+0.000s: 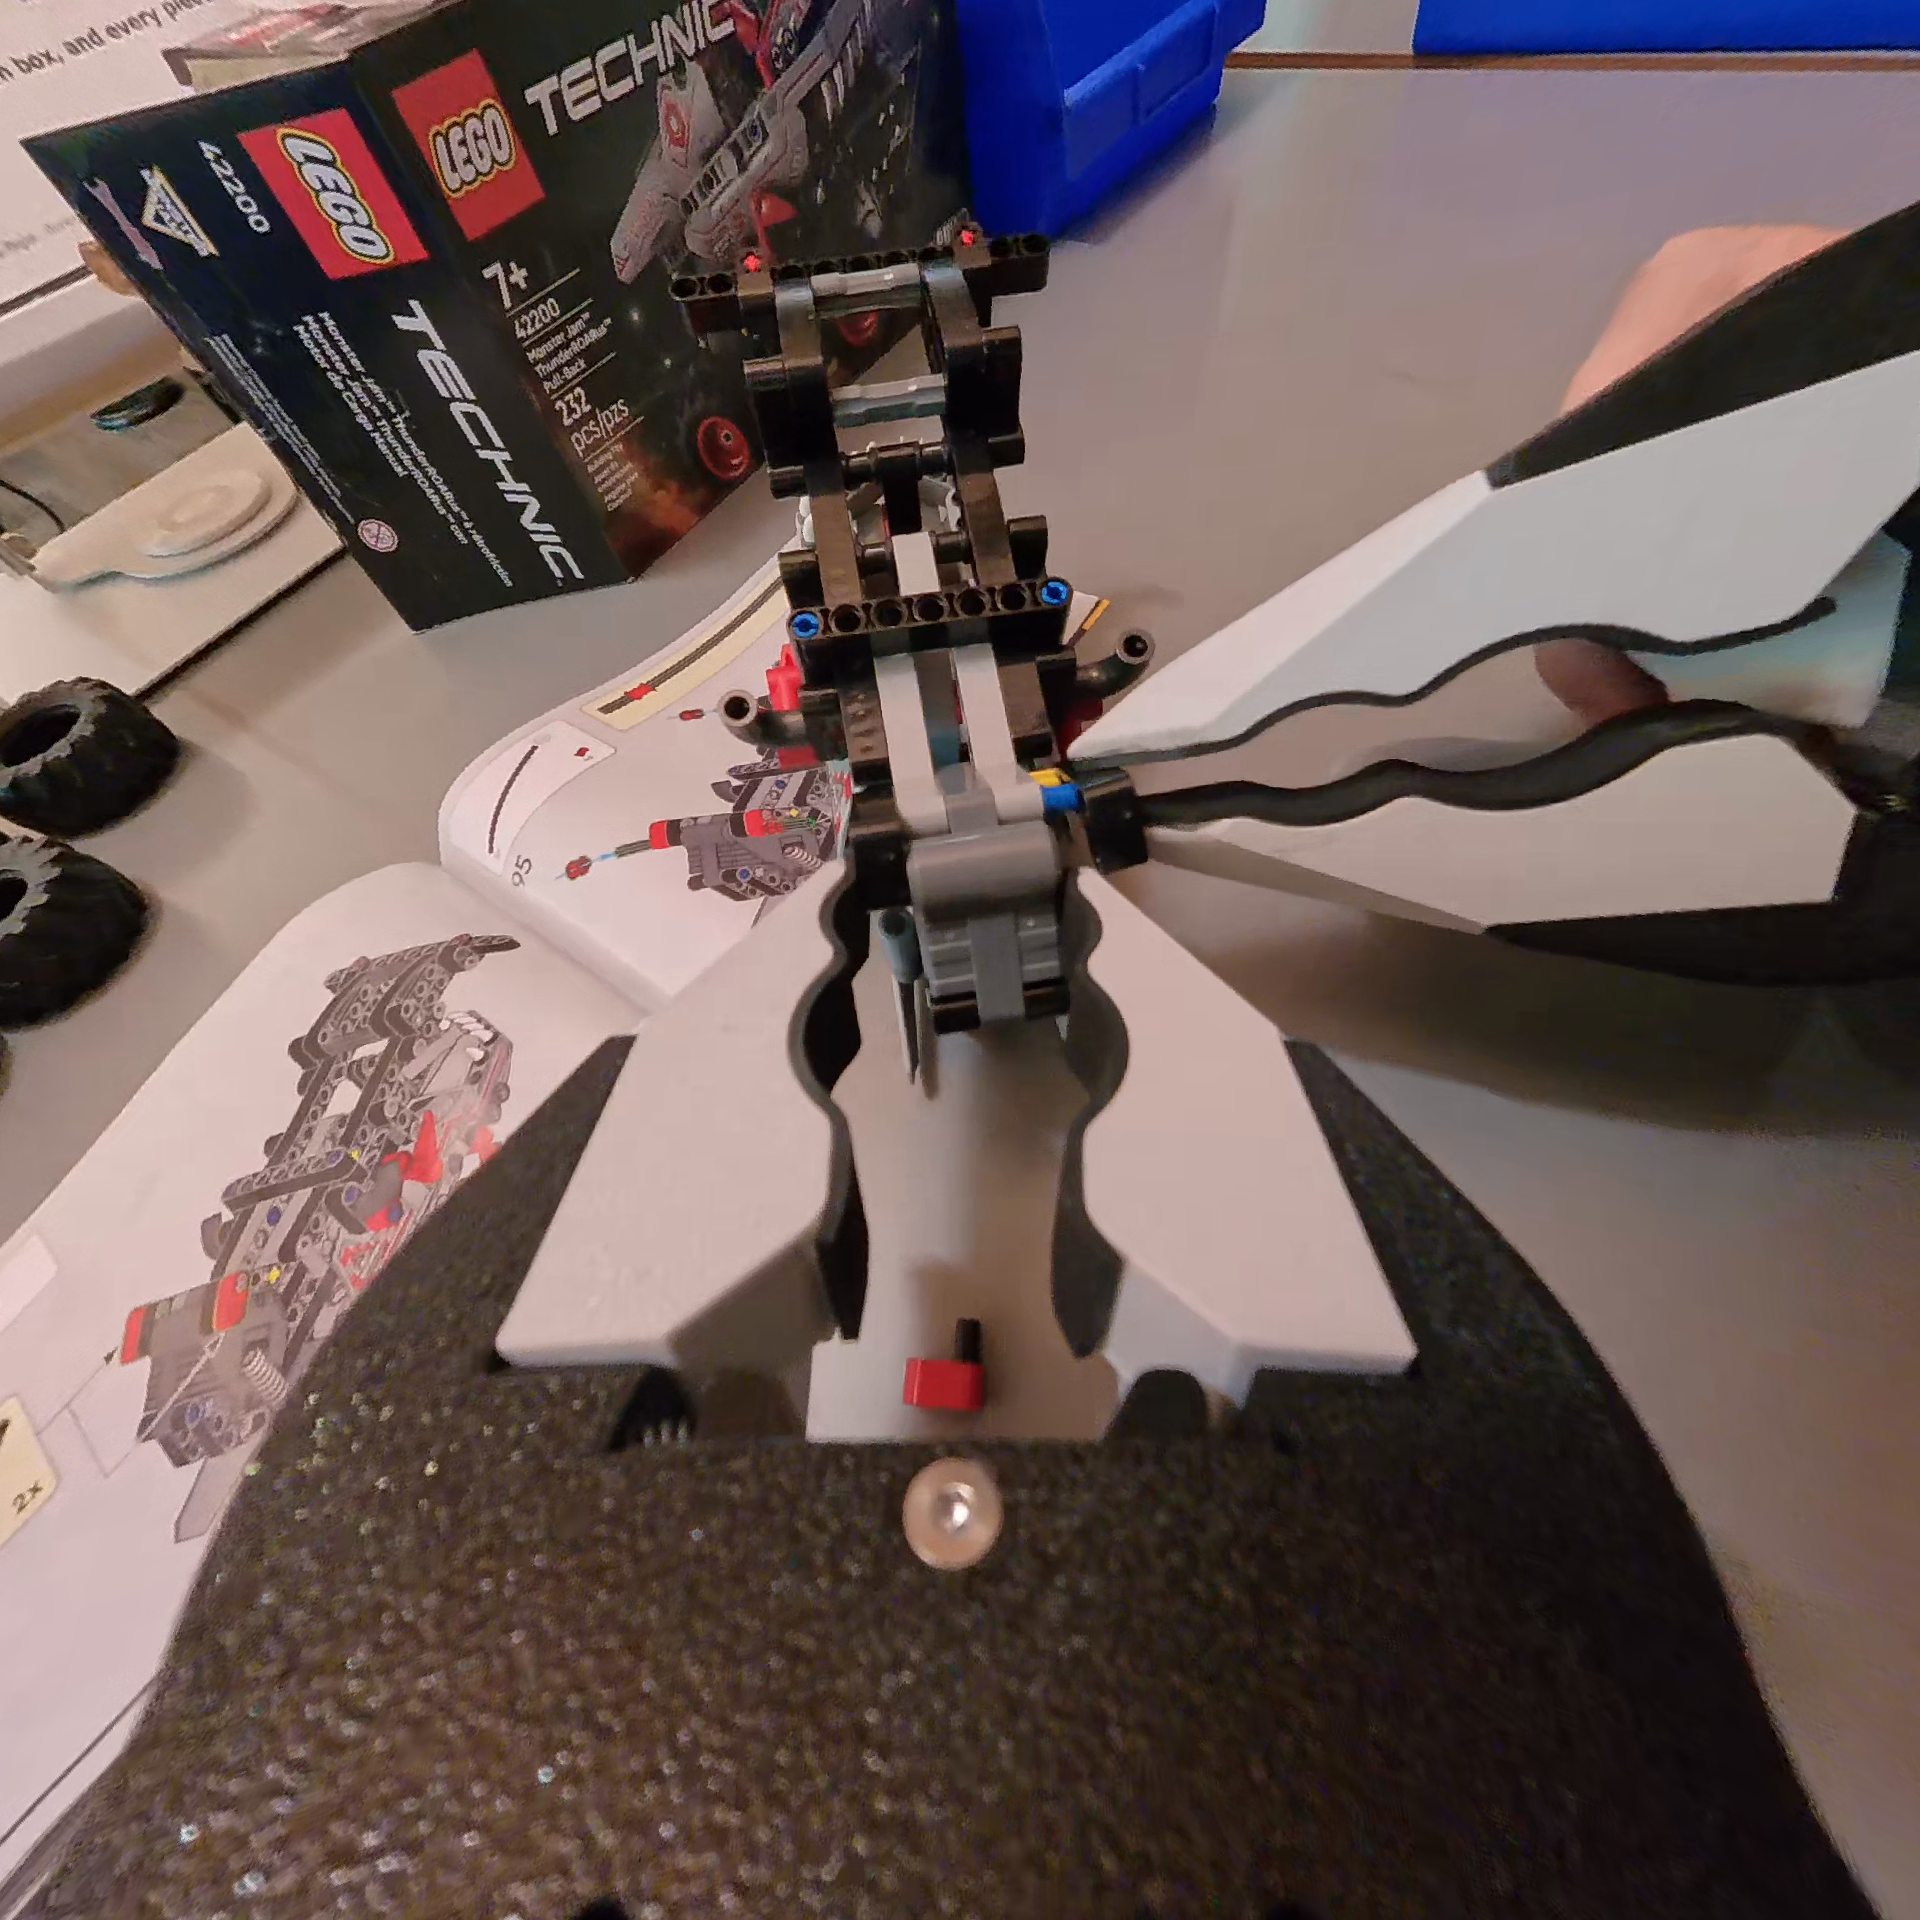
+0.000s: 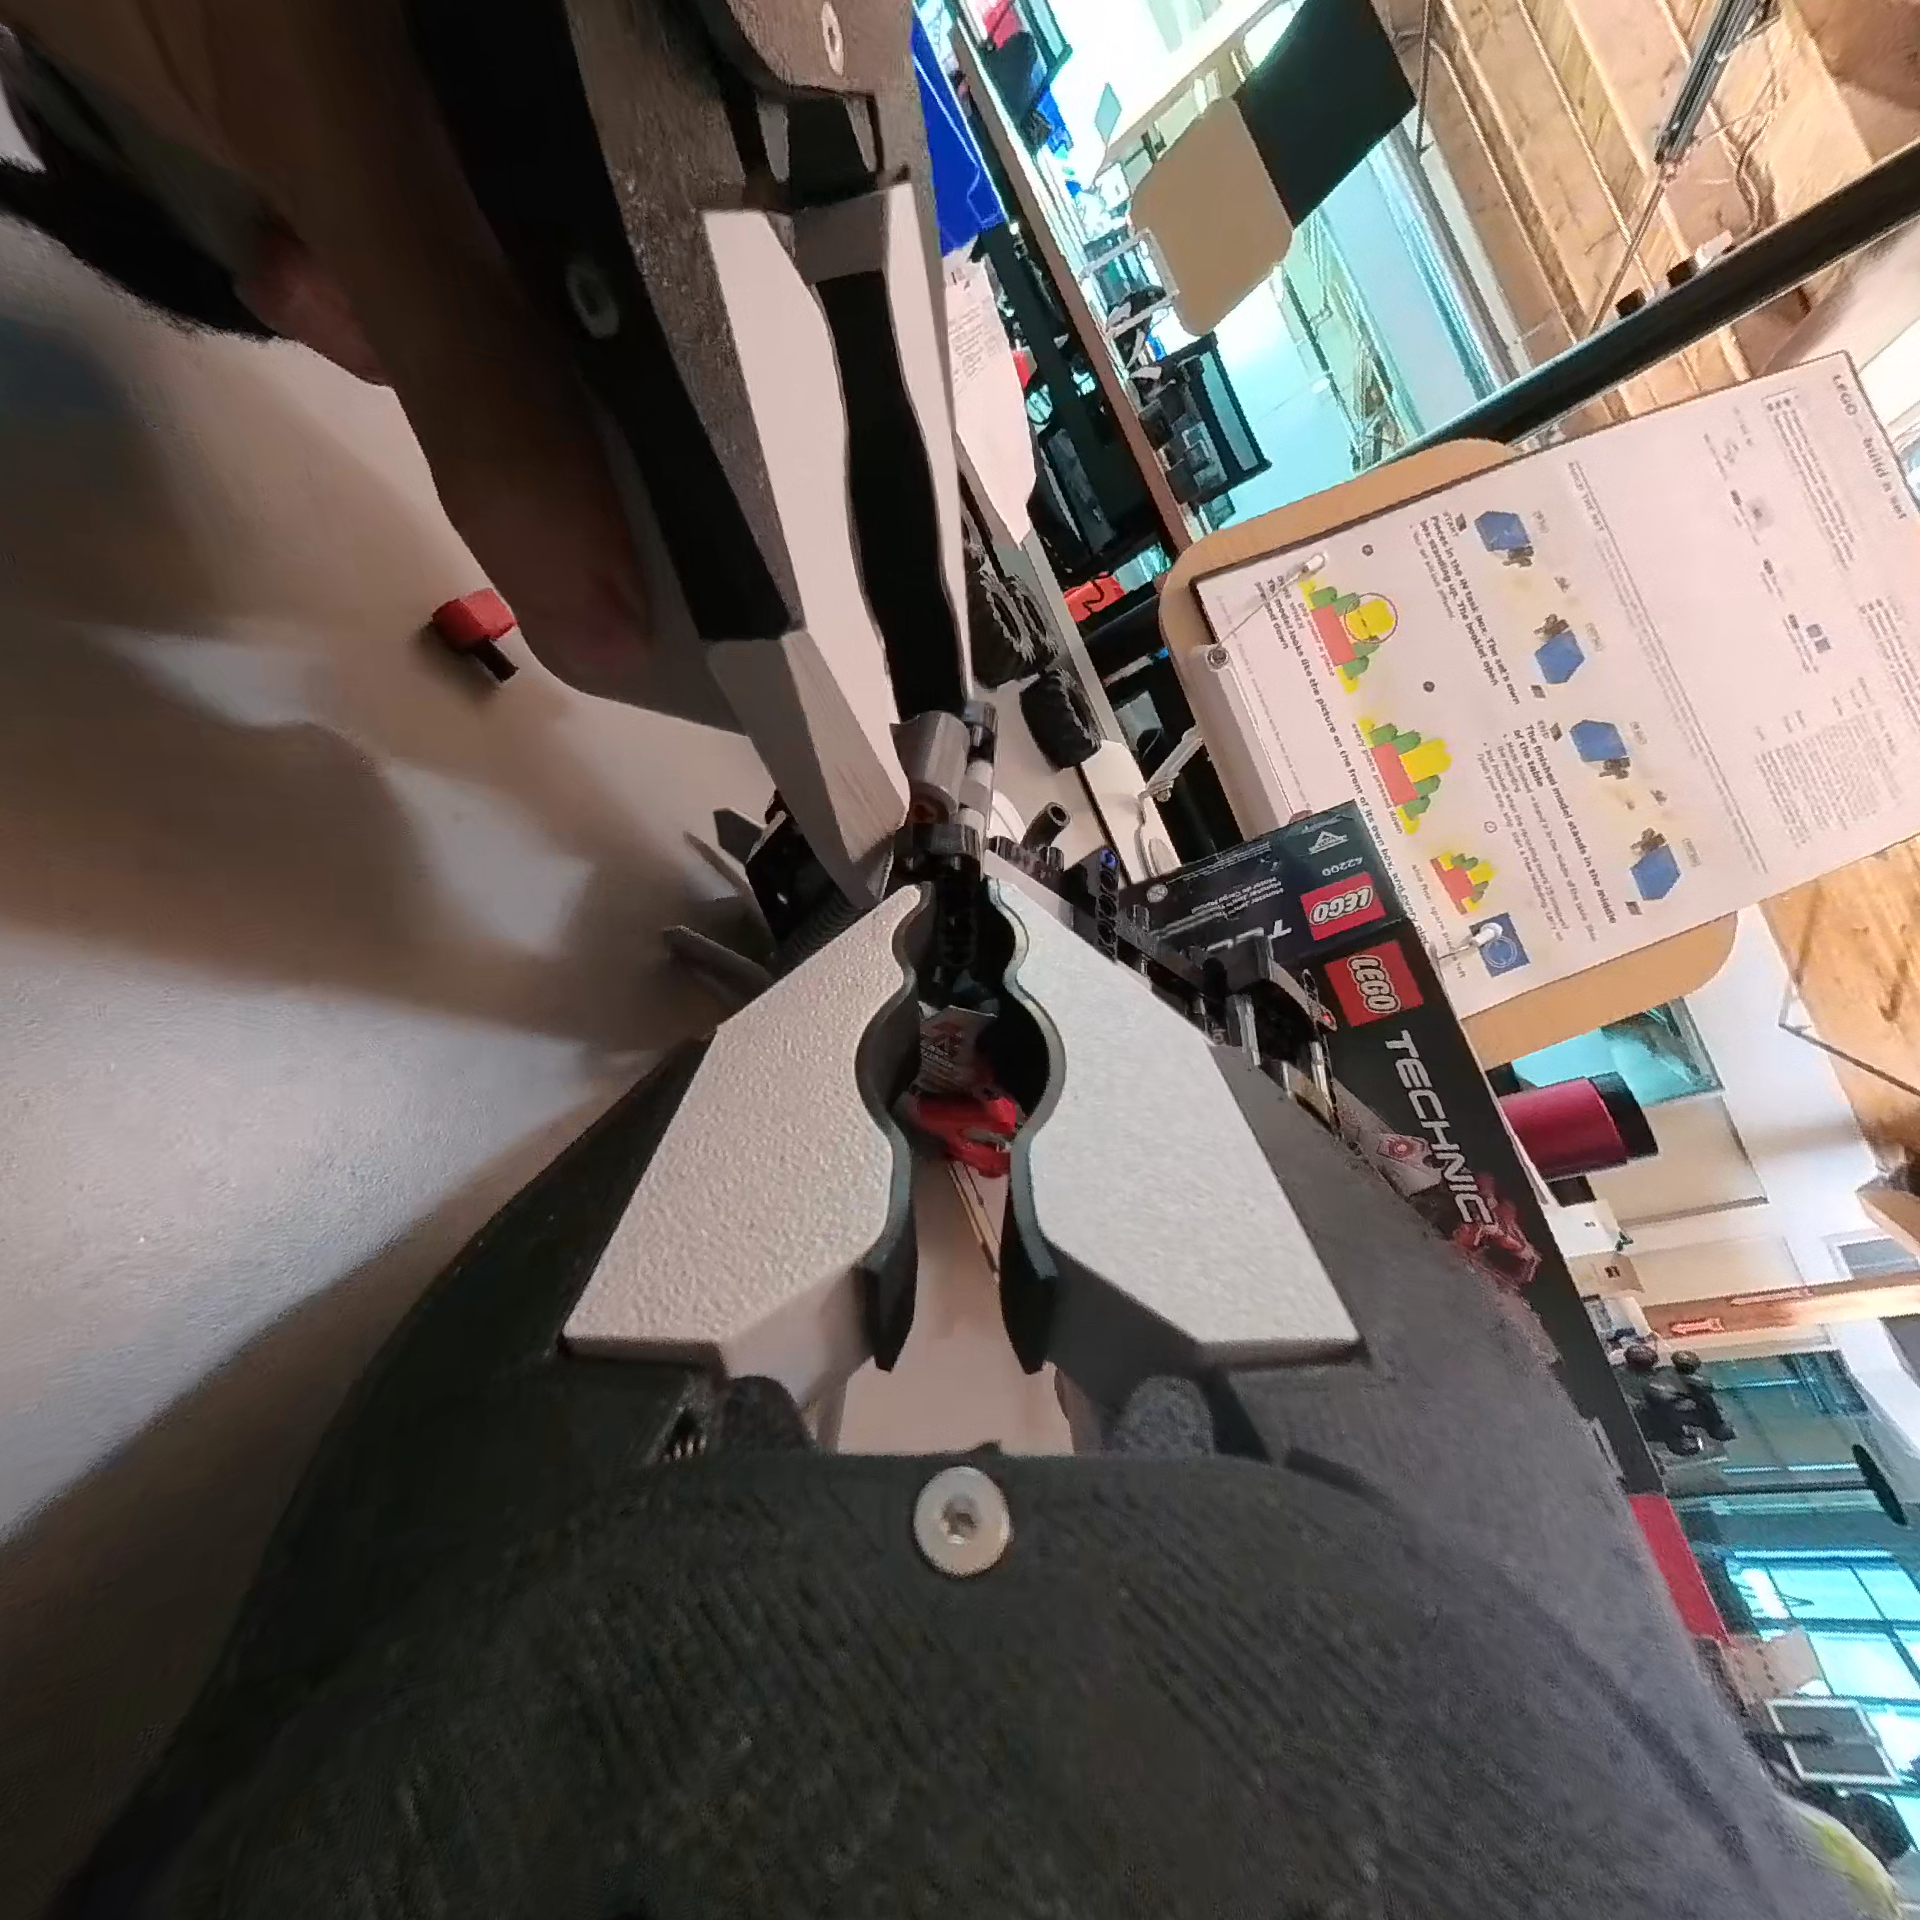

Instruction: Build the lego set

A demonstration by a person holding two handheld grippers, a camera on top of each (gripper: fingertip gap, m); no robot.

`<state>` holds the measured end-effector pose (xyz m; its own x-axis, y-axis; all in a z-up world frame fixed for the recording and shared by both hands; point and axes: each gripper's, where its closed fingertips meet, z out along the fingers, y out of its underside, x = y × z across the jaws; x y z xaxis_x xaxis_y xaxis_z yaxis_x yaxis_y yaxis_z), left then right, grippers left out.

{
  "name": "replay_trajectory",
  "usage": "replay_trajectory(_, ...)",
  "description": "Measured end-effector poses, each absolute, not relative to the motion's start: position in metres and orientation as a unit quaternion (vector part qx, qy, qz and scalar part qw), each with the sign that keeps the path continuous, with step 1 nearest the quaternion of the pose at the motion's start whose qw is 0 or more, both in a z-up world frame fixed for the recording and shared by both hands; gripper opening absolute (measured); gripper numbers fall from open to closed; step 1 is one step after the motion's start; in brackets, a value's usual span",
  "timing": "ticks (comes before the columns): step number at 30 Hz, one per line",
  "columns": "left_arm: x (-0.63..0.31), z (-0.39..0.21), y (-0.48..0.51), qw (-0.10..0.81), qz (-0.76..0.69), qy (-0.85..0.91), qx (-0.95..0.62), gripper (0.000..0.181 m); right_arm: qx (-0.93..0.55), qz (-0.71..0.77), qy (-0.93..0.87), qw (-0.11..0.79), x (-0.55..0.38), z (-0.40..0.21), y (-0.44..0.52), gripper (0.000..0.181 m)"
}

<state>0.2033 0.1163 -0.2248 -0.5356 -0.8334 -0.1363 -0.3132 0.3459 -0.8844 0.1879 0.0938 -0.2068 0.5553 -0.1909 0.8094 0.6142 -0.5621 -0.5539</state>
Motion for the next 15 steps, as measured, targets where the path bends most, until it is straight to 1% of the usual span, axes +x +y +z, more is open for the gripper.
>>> replay_trajectory(3,0.203,-0.225,0.116,0.300,-0.432,0.762,-0.378,0.034,-0.769,-0.447,-0.137,0.436,0.189,-0.207,0.094,0.006)
replay_trajectory(10,0.204,-0.225,0.118,0.290,-0.438,0.758,-0.386,0.034,-0.777,-0.430,-0.121,0.443,0.191,-0.207,0.099,0.006)
replay_trajectory(15,0.205,-0.226,0.121,0.278,-0.447,0.750,-0.400,0.033,-0.775,-0.414,-0.091,0.468,0.194,-0.207,0.105,0.005)
